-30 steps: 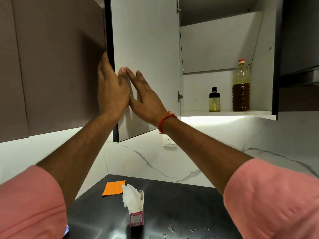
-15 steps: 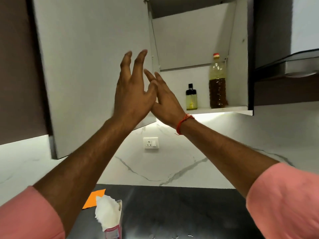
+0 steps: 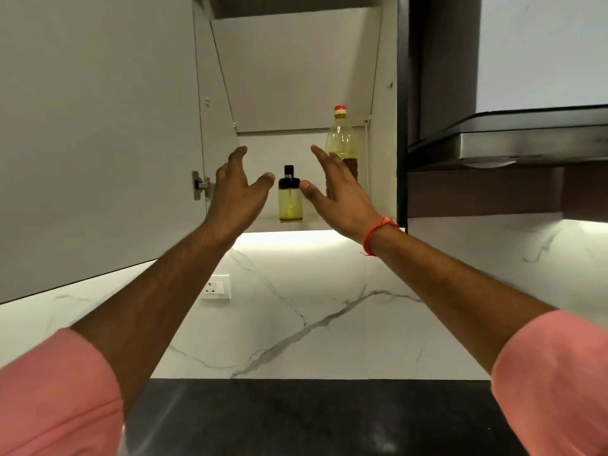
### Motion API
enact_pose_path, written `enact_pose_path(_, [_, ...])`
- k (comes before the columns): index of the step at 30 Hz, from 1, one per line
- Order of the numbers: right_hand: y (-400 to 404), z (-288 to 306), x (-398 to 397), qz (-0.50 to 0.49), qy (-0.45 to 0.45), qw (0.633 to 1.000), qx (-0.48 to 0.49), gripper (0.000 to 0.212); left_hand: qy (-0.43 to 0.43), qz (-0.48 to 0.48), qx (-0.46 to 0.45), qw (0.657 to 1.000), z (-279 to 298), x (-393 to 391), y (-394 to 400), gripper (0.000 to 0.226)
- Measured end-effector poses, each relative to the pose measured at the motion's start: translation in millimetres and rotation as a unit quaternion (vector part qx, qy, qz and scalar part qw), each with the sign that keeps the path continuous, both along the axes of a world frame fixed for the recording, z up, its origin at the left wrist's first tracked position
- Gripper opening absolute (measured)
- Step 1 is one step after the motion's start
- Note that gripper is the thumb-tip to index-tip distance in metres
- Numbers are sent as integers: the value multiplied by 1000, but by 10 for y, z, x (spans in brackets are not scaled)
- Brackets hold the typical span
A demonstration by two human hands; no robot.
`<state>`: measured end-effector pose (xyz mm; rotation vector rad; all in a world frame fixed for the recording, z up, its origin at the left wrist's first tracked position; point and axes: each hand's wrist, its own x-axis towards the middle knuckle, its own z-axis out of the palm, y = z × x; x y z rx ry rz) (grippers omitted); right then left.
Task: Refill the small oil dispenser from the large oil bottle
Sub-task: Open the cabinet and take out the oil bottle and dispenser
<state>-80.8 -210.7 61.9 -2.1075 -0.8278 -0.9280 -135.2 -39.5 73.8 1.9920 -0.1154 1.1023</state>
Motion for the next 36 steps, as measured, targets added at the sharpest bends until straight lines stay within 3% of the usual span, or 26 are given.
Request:
enact_pose_path(12, [-497,39,688,-19,99,987,123,72,77,-79,-68,992,-73,969,-158,77])
enact_pose_path(21, [-378,226,1437,-48,171,960,216,103,93,-83,-88,988,66,1839,18,93])
enact_pose_path(27, [-218,358,1827,1,221,933,284,103,150,-131,-107,974,217,2210,201,104])
enact_pose_path(32, [-80,382,2042,68,249,904,341,79,219,-198,-139,945,283,2431,353,84])
enact_pose_path(36, [-19,370,2143,68,243,901,354,78,250,-221,-174,926,294,2575,395,66])
